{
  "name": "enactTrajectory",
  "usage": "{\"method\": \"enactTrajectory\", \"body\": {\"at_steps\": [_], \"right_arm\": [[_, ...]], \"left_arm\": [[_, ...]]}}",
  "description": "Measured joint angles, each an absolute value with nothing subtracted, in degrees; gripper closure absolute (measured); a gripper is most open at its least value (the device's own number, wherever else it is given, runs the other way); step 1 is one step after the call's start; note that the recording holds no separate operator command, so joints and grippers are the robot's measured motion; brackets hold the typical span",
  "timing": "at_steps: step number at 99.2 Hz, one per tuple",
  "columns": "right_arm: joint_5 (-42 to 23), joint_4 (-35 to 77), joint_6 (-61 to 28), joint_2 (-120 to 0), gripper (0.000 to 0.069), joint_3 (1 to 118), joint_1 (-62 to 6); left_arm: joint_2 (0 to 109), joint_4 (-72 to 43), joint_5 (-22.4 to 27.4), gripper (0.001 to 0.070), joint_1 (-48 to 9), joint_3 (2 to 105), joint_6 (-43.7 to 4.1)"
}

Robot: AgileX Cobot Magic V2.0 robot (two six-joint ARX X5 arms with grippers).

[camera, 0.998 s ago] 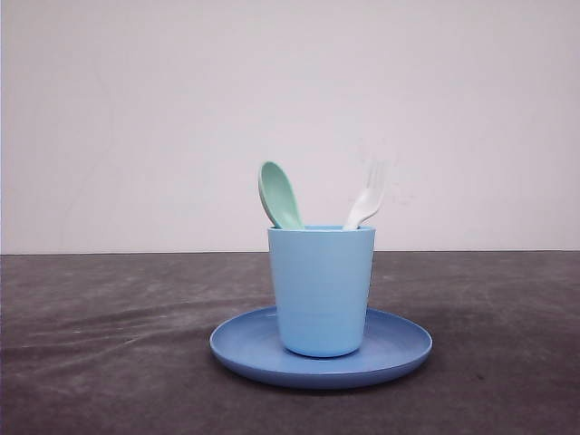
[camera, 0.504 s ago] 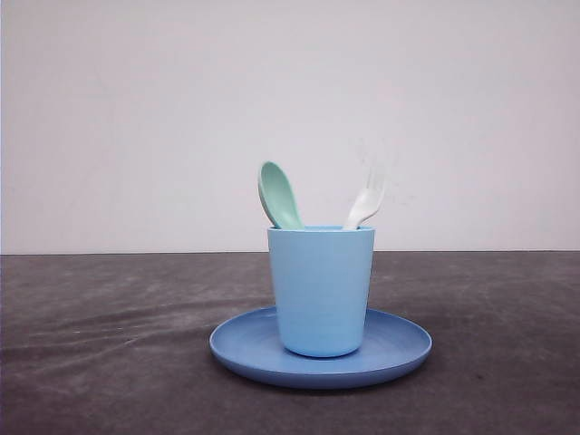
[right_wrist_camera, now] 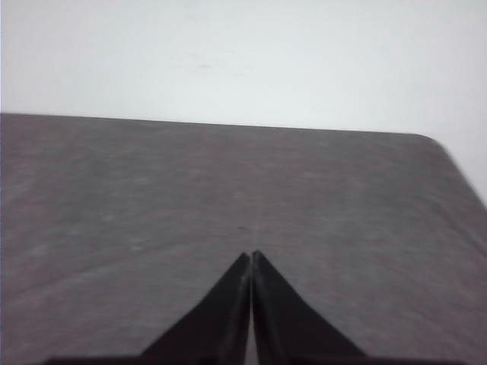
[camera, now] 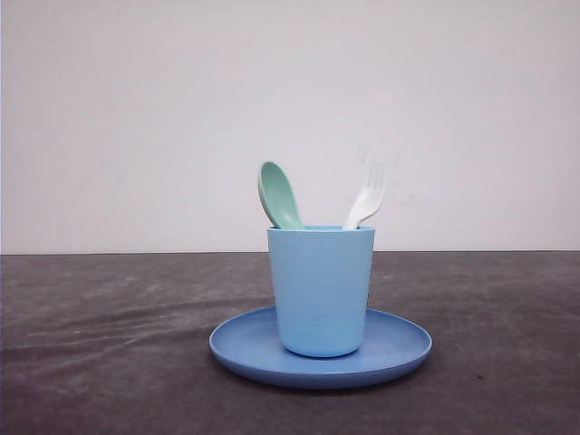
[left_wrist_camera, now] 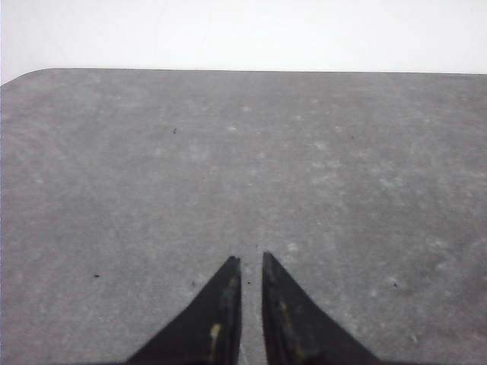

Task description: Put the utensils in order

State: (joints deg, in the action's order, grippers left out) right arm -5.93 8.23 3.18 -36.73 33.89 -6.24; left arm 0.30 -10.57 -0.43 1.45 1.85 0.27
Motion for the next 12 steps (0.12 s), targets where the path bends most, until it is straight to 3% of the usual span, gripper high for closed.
{"method": "enactTrajectory", "body": {"at_steps": [12], "right_arm": [[-5.65, 1.76, 3.16, -30.04, 0.0689, 24.01, -3.27]], "left_arm": [[0.3, -10.57, -0.43, 0.0685, 1.45, 1.85, 0.27]]}}
